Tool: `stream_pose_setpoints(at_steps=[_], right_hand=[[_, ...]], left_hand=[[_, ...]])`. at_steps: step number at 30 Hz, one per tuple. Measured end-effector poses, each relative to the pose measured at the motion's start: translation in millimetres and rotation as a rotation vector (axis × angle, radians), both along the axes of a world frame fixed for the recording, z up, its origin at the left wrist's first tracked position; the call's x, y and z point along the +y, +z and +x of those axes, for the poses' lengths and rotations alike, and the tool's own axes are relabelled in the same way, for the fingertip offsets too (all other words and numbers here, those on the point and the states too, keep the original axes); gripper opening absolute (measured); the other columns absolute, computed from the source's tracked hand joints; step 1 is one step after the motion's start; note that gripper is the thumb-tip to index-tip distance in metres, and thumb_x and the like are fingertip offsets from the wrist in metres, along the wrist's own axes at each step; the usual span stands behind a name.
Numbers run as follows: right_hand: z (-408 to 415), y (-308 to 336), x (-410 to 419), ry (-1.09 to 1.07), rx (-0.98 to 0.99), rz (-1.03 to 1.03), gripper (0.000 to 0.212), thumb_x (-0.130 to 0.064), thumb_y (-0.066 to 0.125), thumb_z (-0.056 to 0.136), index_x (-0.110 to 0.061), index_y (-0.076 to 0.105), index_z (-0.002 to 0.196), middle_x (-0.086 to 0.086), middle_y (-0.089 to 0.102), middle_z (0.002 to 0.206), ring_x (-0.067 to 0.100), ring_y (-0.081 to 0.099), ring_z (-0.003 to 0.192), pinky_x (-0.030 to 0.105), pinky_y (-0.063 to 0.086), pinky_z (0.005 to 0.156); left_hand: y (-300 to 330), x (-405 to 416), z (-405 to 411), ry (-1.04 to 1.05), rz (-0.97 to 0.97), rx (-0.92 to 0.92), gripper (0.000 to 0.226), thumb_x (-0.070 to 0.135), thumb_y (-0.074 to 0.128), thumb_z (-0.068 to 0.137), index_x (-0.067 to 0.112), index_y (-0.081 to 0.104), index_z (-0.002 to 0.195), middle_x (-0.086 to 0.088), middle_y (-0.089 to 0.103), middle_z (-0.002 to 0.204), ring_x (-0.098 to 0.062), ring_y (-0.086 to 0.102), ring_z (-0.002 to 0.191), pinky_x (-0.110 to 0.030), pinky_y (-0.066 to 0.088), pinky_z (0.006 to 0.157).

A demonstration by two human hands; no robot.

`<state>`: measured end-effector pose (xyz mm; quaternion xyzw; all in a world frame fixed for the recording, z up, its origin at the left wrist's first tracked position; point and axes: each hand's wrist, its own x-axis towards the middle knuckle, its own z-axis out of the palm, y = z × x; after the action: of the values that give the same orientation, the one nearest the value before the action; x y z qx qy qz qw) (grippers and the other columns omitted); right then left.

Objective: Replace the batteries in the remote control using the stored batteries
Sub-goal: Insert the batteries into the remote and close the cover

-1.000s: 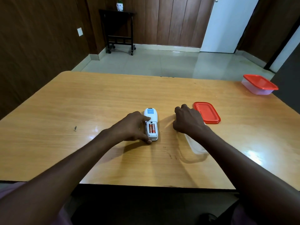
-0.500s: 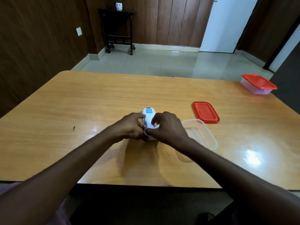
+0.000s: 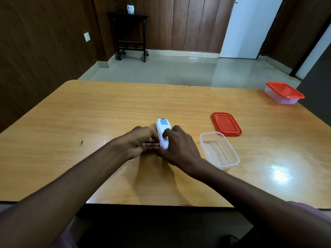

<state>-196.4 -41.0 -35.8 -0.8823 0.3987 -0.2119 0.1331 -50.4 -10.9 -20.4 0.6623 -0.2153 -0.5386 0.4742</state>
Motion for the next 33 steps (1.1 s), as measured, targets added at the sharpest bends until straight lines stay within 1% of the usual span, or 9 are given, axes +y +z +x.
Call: stream_pose_setpoints(at_steps=[4,8,12,16,20,22,25,30,33], right_hand=[[-4.1,-0.3,0.9,-0.011,-0.199,0.102,0.032,-0.034,0.076,0.078,-0.017,0.068,0.104,0.0,0.059,0.099,0.02,0.059,0.083,0.025,0.043,0.061],[-9.6,0.2,-2.0,0.085,-0.203,0.125,0.05,-0.032,0.081,0.078,-0.016,0.063,0.121,0.005,0.056,0.124,0.026,0.065,0.094,0.043,0.057,0.075],[-20.2,12.9,-22.5,0.112,-0.048,0.155,0.112,-0.046,0.088,0.068,-0.026,0.025,0.158,0.007,0.011,0.167,0.036,0.057,0.124,0.041,0.055,0.088],[-30.1,21.9,-38.7,0.122,0.083,0.171,0.143,-0.057,0.091,0.055,-0.041,-0.004,0.16,0.008,-0.024,0.168,0.042,0.053,0.13,0.037,0.054,0.083],[-32.3,24.2,-41.9,0.095,0.113,0.093,0.135,-0.066,0.088,0.046,-0.039,0.017,0.158,0.01,-0.01,0.166,0.039,0.065,0.101,0.033,0.055,0.075],[-32.1,25.6,-41.0,0.096,0.071,0.031,0.121,-0.069,0.085,0.039,-0.032,0.038,0.145,0.008,0.007,0.155,0.032,0.065,0.077,0.028,0.052,0.061],[-29.4,27.4,-40.0,0.123,-0.003,-0.023,0.105,-0.068,0.083,0.034,-0.029,0.045,0.125,0.005,0.018,0.14,0.015,0.054,0.055,0.022,0.042,0.043],[-28.2,25.2,-39.7,0.199,-0.128,-0.046,0.108,-0.072,0.086,0.033,-0.035,0.043,0.125,0.0,0.02,0.14,0.006,0.056,0.057,0.018,0.046,0.048],[-31.3,26.5,-40.5,0.27,-0.227,0.002,0.115,-0.067,0.093,0.037,-0.029,0.039,0.131,-0.001,0.023,0.144,0.018,0.066,0.086,0.027,0.061,0.068]], left_hand=[[-0.4,2.9,-3.2,-0.042,-0.024,0.08,0.033,-0.002,0.068,0.08,0.008,0.071,0.111,-0.012,0.075,0.086,-0.021,0.073,0.069,-0.03,0.058,0.055],[2.4,1.6,-7.1,-0.083,-0.121,0.072,0.039,-0.011,0.061,0.081,0.013,0.071,0.11,-0.008,0.079,0.084,-0.021,0.076,0.068,-0.029,0.057,0.053],[9.1,1.6,-8.2,-0.207,-0.153,0.037,0.046,-0.009,0.064,0.085,0.02,0.064,0.12,-0.01,0.078,0.091,-0.022,0.075,0.07,-0.032,0.057,0.057],[8.2,2.6,-15.3,-0.301,-0.183,-0.009,0.052,-0.005,0.067,0.087,0.018,0.056,0.132,-0.01,0.076,0.096,-0.022,0.073,0.075,-0.036,0.059,0.065],[7.3,3.5,-15.9,-0.341,-0.212,-0.031,0.054,-0.002,0.067,0.089,0.019,0.054,0.137,-0.014,0.073,0.106,-0.025,0.072,0.082,-0.039,0.057,0.069],[7.0,3.8,-16.8,-0.349,-0.231,-0.043,0.053,-0.002,0.068,0.088,0.02,0.056,0.135,-0.012,0.074,0.103,-0.026,0.071,0.082,-0.043,0.057,0.073],[6.8,3.0,-15.9,-0.337,-0.264,-0.063,0.05,-0.001,0.071,0.086,0.02,0.059,0.131,-0.009,0.073,0.094,-0.025,0.071,0.08,-0.05,0.057,0.082],[14.2,4.9,-11.0,-0.243,-0.233,0.079,0.024,0.025,0.071,0.088,0.019,0.07,0.111,-0.012,0.074,0.094,-0.027,0.07,0.074,-0.035,0.055,0.057],[14.6,3.1,-8.1,-0.171,-0.229,0.231,0.027,0.022,0.064,0.092,0.013,0.071,0.116,-0.021,0.072,0.11,-0.032,0.07,0.088,-0.042,0.058,0.072]])
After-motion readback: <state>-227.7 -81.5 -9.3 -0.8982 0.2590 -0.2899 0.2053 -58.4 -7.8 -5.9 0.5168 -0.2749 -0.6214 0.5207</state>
